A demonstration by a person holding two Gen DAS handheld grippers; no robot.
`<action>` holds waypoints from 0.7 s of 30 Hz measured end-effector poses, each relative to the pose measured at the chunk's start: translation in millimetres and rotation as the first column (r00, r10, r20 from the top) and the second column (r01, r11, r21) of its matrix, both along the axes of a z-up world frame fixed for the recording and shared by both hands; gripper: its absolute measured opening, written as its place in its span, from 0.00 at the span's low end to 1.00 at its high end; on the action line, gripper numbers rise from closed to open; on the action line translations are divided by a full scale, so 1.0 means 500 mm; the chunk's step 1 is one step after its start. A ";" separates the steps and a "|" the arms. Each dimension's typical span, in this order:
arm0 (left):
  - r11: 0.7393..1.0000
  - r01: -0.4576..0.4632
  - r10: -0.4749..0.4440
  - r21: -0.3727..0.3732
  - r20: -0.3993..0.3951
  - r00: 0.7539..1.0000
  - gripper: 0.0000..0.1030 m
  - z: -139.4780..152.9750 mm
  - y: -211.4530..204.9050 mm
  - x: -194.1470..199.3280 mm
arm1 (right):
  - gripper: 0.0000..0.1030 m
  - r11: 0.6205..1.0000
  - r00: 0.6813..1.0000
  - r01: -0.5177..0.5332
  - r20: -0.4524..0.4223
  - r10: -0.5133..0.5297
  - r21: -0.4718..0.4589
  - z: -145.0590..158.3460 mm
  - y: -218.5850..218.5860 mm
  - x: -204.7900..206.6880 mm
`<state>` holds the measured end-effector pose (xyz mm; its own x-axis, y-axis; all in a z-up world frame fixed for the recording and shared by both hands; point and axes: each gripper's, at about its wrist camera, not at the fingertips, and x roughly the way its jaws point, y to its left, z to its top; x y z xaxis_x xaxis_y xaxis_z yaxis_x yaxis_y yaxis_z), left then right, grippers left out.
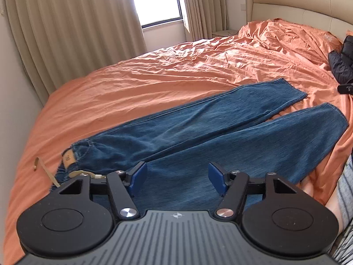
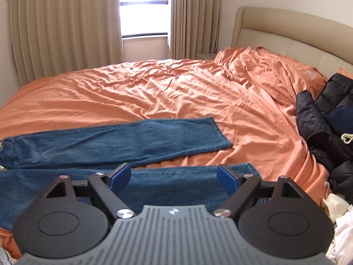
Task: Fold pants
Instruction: 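Move the left tool to the jeans waistband and close on it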
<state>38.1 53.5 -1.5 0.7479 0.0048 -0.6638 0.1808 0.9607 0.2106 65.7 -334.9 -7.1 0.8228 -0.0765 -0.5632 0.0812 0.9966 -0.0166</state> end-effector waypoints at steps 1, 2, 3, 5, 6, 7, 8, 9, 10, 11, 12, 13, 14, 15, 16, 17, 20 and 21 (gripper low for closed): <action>1.000 0.001 -0.001 0.019 -0.009 1.000 0.70 0.001 0.019 0.001 | 0.79 1.000 1.000 -0.010 0.011 0.011 -0.014 -0.002 -0.004 0.003; 0.999 -0.004 0.005 0.033 -0.015 1.000 0.69 0.001 0.043 0.003 | 0.79 1.000 1.000 -0.020 0.007 0.020 -0.023 -0.005 -0.008 0.008; 0.999 -0.018 0.019 0.041 -0.024 1.000 0.67 0.000 0.068 0.007 | 0.79 0.999 0.999 -0.039 -0.002 0.039 -0.020 -0.008 -0.016 0.018; 0.998 -0.056 0.057 0.034 -0.046 0.997 0.61 -0.001 0.124 0.020 | 0.78 0.997 0.997 -0.073 0.002 0.073 0.008 -0.024 -0.033 0.041; 0.997 -0.077 0.078 0.024 -0.048 0.996 0.60 -0.003 0.155 0.027 | 0.77 0.997 0.997 -0.081 -0.002 0.081 0.015 -0.035 -0.039 0.054; 0.995 -0.101 0.102 0.011 -0.049 0.994 0.60 -0.006 0.187 0.036 | 0.74 0.995 0.995 -0.095 -0.016 0.096 0.021 -0.051 -0.045 0.076; 0.991 -0.131 0.130 -0.002 -0.051 0.990 0.60 -0.011 0.224 0.046 | 0.70 0.994 0.994 -0.100 -0.028 0.101 0.032 -0.066 -0.051 0.093; 0.985 -0.171 0.170 -0.017 -0.057 0.984 0.60 -0.018 0.261 0.058 | 0.60 0.994 0.994 -0.096 -0.042 0.098 0.046 -0.082 -0.057 0.113; 0.977 -0.209 0.206 -0.042 -0.067 0.976 0.61 -0.027 0.296 0.071 | 0.52 0.994 0.994 -0.092 -0.060 0.096 0.064 -0.100 -0.062 0.135; 0.968 -0.240 0.234 -0.072 -0.080 0.969 0.61 -0.037 0.337 0.085 | 0.49 0.992 0.993 -0.088 -0.073 0.095 0.085 -0.117 -0.067 0.154; 0.956 -0.273 0.264 -0.106 -0.089 0.960 0.62 -0.049 0.376 0.098 | 0.45 0.991 0.992 -0.087 -0.085 0.096 0.105 -0.132 -0.071 0.171; 0.944 -0.303 0.292 -0.132 -0.099 0.951 0.62 -0.063 0.408 0.110 | 0.44 0.988 0.990 -0.084 -0.101 0.097 0.128 -0.151 -0.070 0.192; 0.929 -0.339 0.324 -0.149 -0.114 0.939 0.62 -0.079 0.445 0.123 | 0.44 0.986 0.989 -0.078 -0.113 0.094 0.146 -0.165 -0.069 0.205; 0.911 -0.375 0.357 -0.170 -0.127 0.925 0.62 -0.096 0.480 0.134 | 0.44 0.985 0.988 -0.069 -0.125 0.089 0.158 -0.181 -0.066 0.219; 0.896 -0.400 0.378 -0.194 -0.143 0.915 0.63 -0.113 0.509 0.145 | 0.44 0.984 0.986 -0.064 -0.139 0.088 0.169 -0.198 -0.063 0.231; 0.880 -0.421 0.394 -0.221 -0.157 0.906 0.63 -0.130 0.545 0.152 | 0.44 0.983 0.985 -0.057 -0.154 0.084 0.173 -0.213 -0.058 0.238; 0.824 -0.477 0.442 -0.307 -0.178 0.879 0.65 -0.167 0.618 0.173 | 0.44 0.987 0.979 -0.059 -0.183 0.086 0.147 -0.246 -0.045 0.250; 0.810 -0.473 0.432 -0.347 -0.192 0.881 0.71 -0.178 0.638 0.183 | 0.44 0.989 0.978 -0.056 -0.191 0.081 0.135 -0.255 -0.043 0.253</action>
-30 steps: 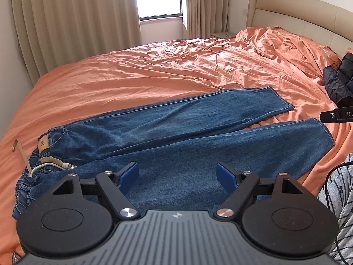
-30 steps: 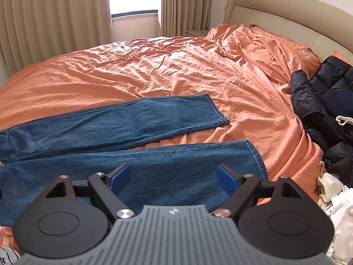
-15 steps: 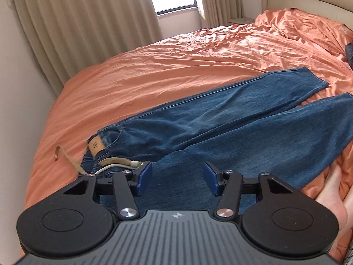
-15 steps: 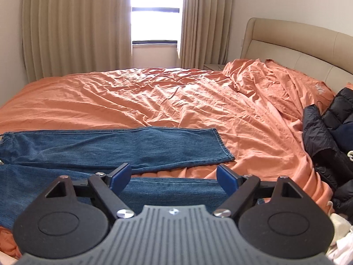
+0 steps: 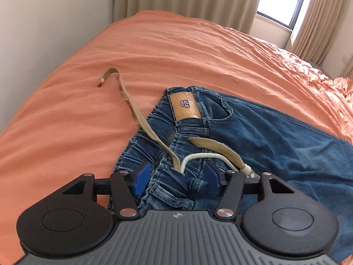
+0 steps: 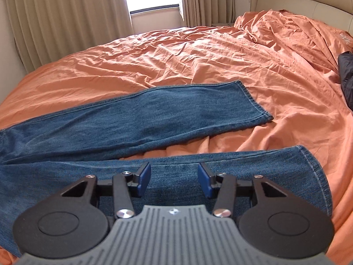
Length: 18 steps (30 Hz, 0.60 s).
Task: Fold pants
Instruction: 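Move the left tool to the jeans waistband and close on it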
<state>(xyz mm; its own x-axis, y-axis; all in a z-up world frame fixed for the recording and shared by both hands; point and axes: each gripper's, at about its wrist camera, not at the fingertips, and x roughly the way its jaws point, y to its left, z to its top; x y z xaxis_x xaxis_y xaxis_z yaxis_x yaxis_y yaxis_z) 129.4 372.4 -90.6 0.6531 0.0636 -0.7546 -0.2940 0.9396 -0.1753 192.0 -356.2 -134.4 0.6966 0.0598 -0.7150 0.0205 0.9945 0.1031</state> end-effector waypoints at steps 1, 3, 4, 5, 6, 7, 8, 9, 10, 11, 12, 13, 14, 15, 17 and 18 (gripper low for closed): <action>0.999 0.010 -0.009 -0.045 0.006 1.000 0.74 -0.011 0.018 0.009 | 0.44 1.000 1.000 0.003 -0.006 -0.003 -0.010 -0.007 0.002 0.003; 0.992 0.033 -0.033 -0.126 0.001 0.999 0.77 -0.038 0.050 0.034 | 0.45 1.000 1.000 0.017 -0.018 -0.017 -0.023 -0.022 0.002 0.010; 0.989 0.027 -0.028 -0.147 -0.005 1.000 0.77 -0.053 0.062 0.048 | 0.45 0.999 0.999 0.031 -0.026 -0.032 -0.030 -0.028 0.001 0.012; 0.986 0.017 -0.019 -0.169 -0.011 1.000 0.76 -0.067 0.074 0.061 | 0.45 0.998 0.998 0.046 -0.034 -0.048 -0.034 -0.034 0.002 0.016; 0.979 0.017 -0.021 -0.203 -0.015 1.000 0.73 -0.081 0.083 0.074 | 0.45 0.998 0.997 0.057 -0.041 -0.058 -0.037 -0.037 0.003 0.021; 0.970 0.024 -0.028 -0.241 -0.015 0.999 0.71 -0.093 0.093 0.083 | 0.45 0.997 0.997 0.063 -0.046 -0.065 -0.044 -0.041 0.005 0.026; 0.957 0.034 -0.039 -0.289 -0.012 0.999 0.66 -0.107 0.103 0.094 | 0.45 0.997 0.997 0.063 -0.049 -0.066 -0.053 -0.044 0.009 0.030; 0.945 0.039 -0.046 -0.325 -0.012 0.999 0.66 -0.118 0.110 0.102 | 0.45 0.996 0.997 0.061 -0.051 -0.064 -0.064 -0.047 0.014 0.034; 0.940 0.045 -0.052 -0.339 -0.010 0.999 0.66 -0.125 0.113 0.108 | 0.46 0.996 0.997 0.055 -0.053 -0.059 -0.076 -0.050 0.019 0.037; 0.939 0.055 -0.062 -0.339 -0.009 0.998 0.64 -0.131 0.114 0.113 | 0.46 0.995 0.997 0.051 -0.055 -0.056 -0.087 -0.053 0.023 0.041; 0.939 0.064 -0.070 -0.338 -0.006 0.998 0.63 -0.135 0.114 0.117 | 0.47 0.994 0.997 0.049 -0.057 -0.055 -0.098 -0.057 0.027 0.046; 0.935 0.066 -0.071 -0.348 -0.002 0.997 0.62 -0.139 0.116 0.122 | 0.47 0.993 0.996 0.051 -0.062 -0.058 -0.110 -0.062 0.031 0.051; 0.930 0.064 -0.066 -0.362 0.007 0.998 0.47 -0.138 0.116 0.121 | 0.47 0.992 0.996 0.056 -0.067 -0.064 -0.117 -0.066 0.033 0.056; 0.919 0.069 -0.068 -0.389 0.016 0.998 0.13 -0.137 0.114 0.124 | 0.47 0.990 0.995 0.066 -0.072 -0.075 -0.121 -0.069 0.033 0.060; 0.950 0.053 -0.048 -0.307 0.023 0.999 0.09 -0.117 0.089 0.120 | 0.47 0.989 0.992 0.086 -0.082 -0.096 -0.118 -0.074 0.029 0.067; 0.961 0.078 -0.066 -0.264 0.052 0.996 0.05 -0.101 0.072 0.115 | 0.47 0.989 0.991 0.093 -0.084 -0.103 -0.114 -0.076 0.028 0.070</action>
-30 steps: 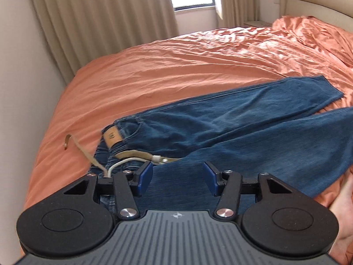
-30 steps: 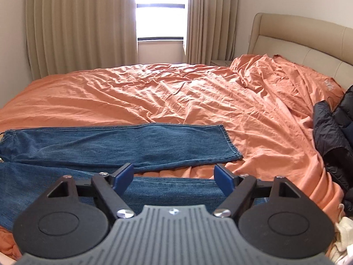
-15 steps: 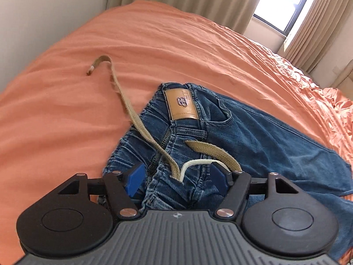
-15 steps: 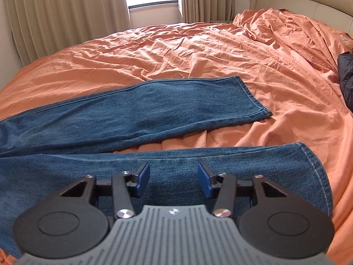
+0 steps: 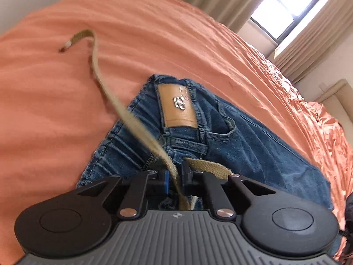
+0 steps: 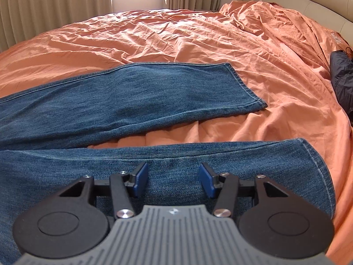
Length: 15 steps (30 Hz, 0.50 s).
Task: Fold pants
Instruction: 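Move the left tool to the jeans waistband and close on it, then lift the waistband with the left tool while the right tool grasps a leg hem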
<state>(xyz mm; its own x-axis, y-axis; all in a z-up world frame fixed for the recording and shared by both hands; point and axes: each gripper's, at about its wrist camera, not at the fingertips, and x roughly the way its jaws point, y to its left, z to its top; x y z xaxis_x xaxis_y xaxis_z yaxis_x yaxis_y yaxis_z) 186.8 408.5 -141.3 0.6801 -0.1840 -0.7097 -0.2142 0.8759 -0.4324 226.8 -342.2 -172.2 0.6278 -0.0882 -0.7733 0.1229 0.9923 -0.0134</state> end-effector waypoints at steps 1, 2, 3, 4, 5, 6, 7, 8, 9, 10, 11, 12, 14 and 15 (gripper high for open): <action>0.999 0.006 -0.007 0.037 0.031 0.999 0.04 0.018 -0.017 -0.006 | 0.48 1.000 1.000 0.004 -0.003 -0.004 0.000 -0.002 -0.001 0.002; 0.996 -0.010 0.006 0.086 0.056 0.998 0.03 0.039 -0.034 -0.014 | 0.48 1.000 1.000 0.006 -0.006 -0.006 -0.003 -0.003 -0.002 0.002; 0.991 -0.023 0.011 0.133 0.090 0.996 0.03 0.064 -0.051 -0.025 | 0.48 1.000 1.000 0.009 -0.007 -0.009 -0.008 -0.004 -0.003 0.002; 0.987 -0.032 0.012 0.160 0.122 0.992 0.03 0.087 -0.064 -0.036 | 0.48 1.000 1.000 0.014 -0.007 -0.014 -0.012 -0.003 -0.006 0.003; 0.977 -0.048 0.016 0.209 0.152 0.988 0.03 0.114 -0.079 -0.047 | 0.48 1.000 1.000 0.020 -0.006 -0.020 -0.012 -0.002 -0.008 0.002; 0.961 -0.075 0.030 0.266 0.168 0.985 0.03 0.137 -0.092 -0.055 | 0.47 1.000 1.000 0.025 -0.004 -0.025 -0.008 0.000 -0.010 0.001; 0.941 -0.098 0.037 0.323 0.189 0.981 0.03 0.157 -0.102 -0.062 | 0.47 1.000 1.000 0.030 0.001 -0.030 -0.007 0.002 -0.012 -0.001; 0.929 -0.105 0.038 0.355 0.191 0.981 0.03 0.167 -0.105 -0.063 | 0.47 0.999 0.999 0.035 0.004 -0.035 -0.009 0.005 -0.014 -0.003; 0.917 -0.105 0.044 0.384 0.164 0.986 0.03 0.165 -0.104 -0.054 | 0.47 0.999 0.999 0.039 0.005 -0.039 -0.009 0.007 -0.016 -0.005; 0.903 -0.106 0.058 0.416 0.126 0.990 0.03 0.152 -0.102 -0.042 | 0.47 0.999 0.999 0.043 0.005 -0.043 -0.009 0.010 -0.018 -0.006; 0.890 -0.101 0.069 0.445 0.087 0.994 0.03 0.130 -0.101 -0.028 | 0.47 0.999 0.999 0.048 0.001 -0.048 -0.009 0.014 -0.021 -0.007; 0.877 -0.088 0.076 0.472 0.045 0.996 0.03 0.103 -0.102 -0.014 | 0.47 0.999 0.999 0.049 -0.004 -0.049 -0.008 0.018 -0.024 -0.009; 0.869 -0.077 0.103 0.489 -0.027 0.994 0.03 0.048 -0.103 0.015 | 0.47 0.999 0.999 0.039 -0.007 -0.039 -0.016 0.032 -0.030 -0.013; 0.865 -0.073 0.116 0.496 -0.056 0.992 0.03 0.025 -0.104 0.028 | 0.47 0.999 1.000 0.027 -0.012 -0.027 -0.025 0.040 -0.033 -0.016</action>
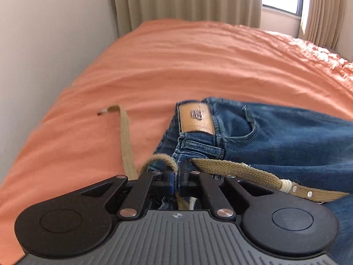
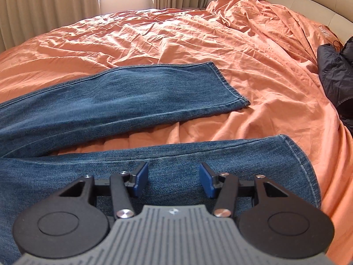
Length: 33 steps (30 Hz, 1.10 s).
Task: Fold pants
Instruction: 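Lift the waistband with the left tool while the right tool grasps a leg hem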
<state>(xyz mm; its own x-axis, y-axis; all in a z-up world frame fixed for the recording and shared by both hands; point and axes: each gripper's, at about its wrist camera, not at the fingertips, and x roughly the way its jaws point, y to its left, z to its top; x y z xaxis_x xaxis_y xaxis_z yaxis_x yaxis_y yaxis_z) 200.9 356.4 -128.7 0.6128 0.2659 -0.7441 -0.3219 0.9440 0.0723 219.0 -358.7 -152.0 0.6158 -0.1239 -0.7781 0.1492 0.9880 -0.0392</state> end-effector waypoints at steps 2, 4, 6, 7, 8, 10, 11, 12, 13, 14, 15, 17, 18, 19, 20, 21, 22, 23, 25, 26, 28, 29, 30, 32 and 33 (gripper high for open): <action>0.999 -0.033 0.034 0.020 -0.051 0.998 0.04 -0.037 0.001 0.017 | 0.47 1.000 0.999 -0.026 -0.024 0.025 -0.014 0.017 -0.010 -0.006; 0.998 -0.035 0.040 0.051 -0.089 0.995 0.04 -0.058 -0.008 0.030 | 0.48 0.999 0.998 -0.044 -0.053 0.043 -0.021 0.034 -0.026 -0.010; 0.994 -0.028 0.039 0.109 -0.108 0.993 0.07 -0.055 -0.027 0.040 | 0.48 0.998 0.995 -0.059 -0.081 0.058 -0.009 0.049 -0.048 -0.015; 0.991 -0.020 0.037 0.134 -0.121 0.992 0.10 -0.048 -0.036 0.043 | 0.48 0.998 0.993 -0.069 -0.097 0.068 -0.001 0.057 -0.062 -0.017; 0.988 -0.009 0.032 0.157 -0.144 0.989 0.17 -0.037 -0.045 0.044 | 0.48 0.997 0.990 -0.078 -0.113 0.079 0.005 0.064 -0.074 -0.018; 0.983 0.045 -0.016 0.176 -0.162 0.987 0.21 -0.005 -0.057 0.031 | 0.48 0.996 0.985 -0.089 -0.145 0.090 0.015 0.077 -0.102 -0.019; 0.980 0.067 -0.040 0.189 -0.146 0.988 0.24 0.017 -0.062 0.017 | 0.47 0.995 0.983 -0.096 -0.155 0.096 0.012 0.085 -0.116 -0.019; 0.976 0.080 -0.054 0.202 -0.132 0.990 0.30 0.040 -0.067 0.003 | 0.45 0.994 0.980 -0.110 -0.166 0.110 0.005 0.091 -0.125 -0.019; 0.974 0.091 -0.067 0.206 -0.120 0.991 0.33 0.064 -0.071 -0.013 | 0.44 0.991 0.975 -0.131 -0.181 0.127 -0.011 0.097 -0.135 -0.017; 0.973 0.115 -0.095 0.198 -0.108 0.990 0.34 0.087 -0.077 -0.027 | 0.44 0.988 0.970 -0.149 -0.199 0.141 -0.029 0.101 -0.142 -0.016; 0.970 0.154 -0.136 0.189 -0.102 0.985 0.34 0.110 -0.086 -0.043 | 0.42 0.985 0.964 -0.168 -0.217 0.155 -0.044 0.106 -0.153 -0.015; 0.947 0.257 -0.237 0.193 -0.120 0.964 0.34 0.144 -0.115 -0.073 | 0.32 0.977 0.948 -0.208 -0.259 0.187 -0.056 0.112 -0.170 -0.013; 0.927 0.311 -0.286 0.208 -0.140 0.948 0.34 0.154 -0.134 -0.088 | 0.27 0.973 0.939 -0.223 -0.282 0.198 -0.061 0.113 -0.177 -0.013; 0.900 0.372 -0.339 0.227 -0.173 0.925 0.34 0.160 -0.159 -0.102 | 0.27 0.968 0.928 -0.239 -0.311 0.206 -0.072 0.111 -0.184 -0.013; 0.870 0.427 -0.383 0.247 -0.208 0.900 0.34 0.160 -0.182 -0.120 | 0.26 0.964 0.921 -0.251 -0.330 0.208 -0.091 0.110 -0.191 -0.013; 0.838 0.479 -0.422 0.261 -0.247 0.872 0.34 0.155 -0.204 -0.138 | 0.26 0.959 0.915 -0.261 -0.344 0.209 -0.112 0.110 -0.196 -0.016; 0.805 0.528 -0.455 0.270 -0.288 0.842 0.34 0.147 -0.222 -0.153 | 0.26 0.954 0.910 -0.270 -0.358 0.209 -0.129 0.109 -0.201 -0.019; 0.766 0.580 -0.490 0.277 -0.333 0.805 0.34 0.132 -0.246 -0.175 | 0.26 0.953 0.907 -0.270 -0.370 0.203 -0.140 0.108 -0.207 -0.021; 0.695 0.666 -0.535 0.272 -0.422 0.731 0.34 0.104 -0.276 -0.209 | 0.26 0.953 0.902 -0.264 -0.389 0.189 -0.149 0.107 -0.218 -0.028; 0.658 0.702 -0.550 0.273 -0.462 0.696 0.34 0.088 -0.290 -0.223 | 0.26 0.952 0.900 -0.265 -0.393 0.188 -0.151 0.109 -0.222 -0.031; 0.599 0.755 -0.565 0.266 -0.528 0.634 0.34 0.057 -0.309 -0.242 | 0.26 0.951 0.898 -0.269 -0.396 0.191 -0.153 0.113 -0.229 -0.038; 0.578 0.773 -0.568 0.260 -0.552 0.611 0.34 0.044 -0.315 -0.249 | 0.26 0.951 0.897 -0.269 -0.400 0.190 -0.151 0.116 -0.232 -0.040; 0.559 0.791 -0.573 0.251 -0.573 0.586 0.34 0.029 -0.317 -0.252 | 0.26 0.951 0.894 -0.270 -0.405 0.191 -0.149 0.120 -0.234 -0.043; 0.520 0.827 -0.586 0.213 -0.615 0.528 0.37 0.004 -0.328 -0.255 | 0.26 0.947 0.887 -0.283 -0.418 0.198 -0.153 0.129 -0.233 -0.050; 0.501 0.844 -0.591 0.192 -0.636 0.496 0.40 -0.009 -0.335 -0.259 | 0.26 0.942 0.880 -0.297 -0.428 0.205 -0.160 0.138 -0.231 -0.053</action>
<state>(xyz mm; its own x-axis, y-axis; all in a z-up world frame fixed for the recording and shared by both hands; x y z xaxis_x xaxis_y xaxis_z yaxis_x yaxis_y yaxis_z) 71.3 188.8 -133.3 0.3757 0.2412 -0.8948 0.6517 0.6178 0.4401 192.7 -474.3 -83.1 0.2905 -0.1989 -0.9360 -0.1763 0.9503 -0.2567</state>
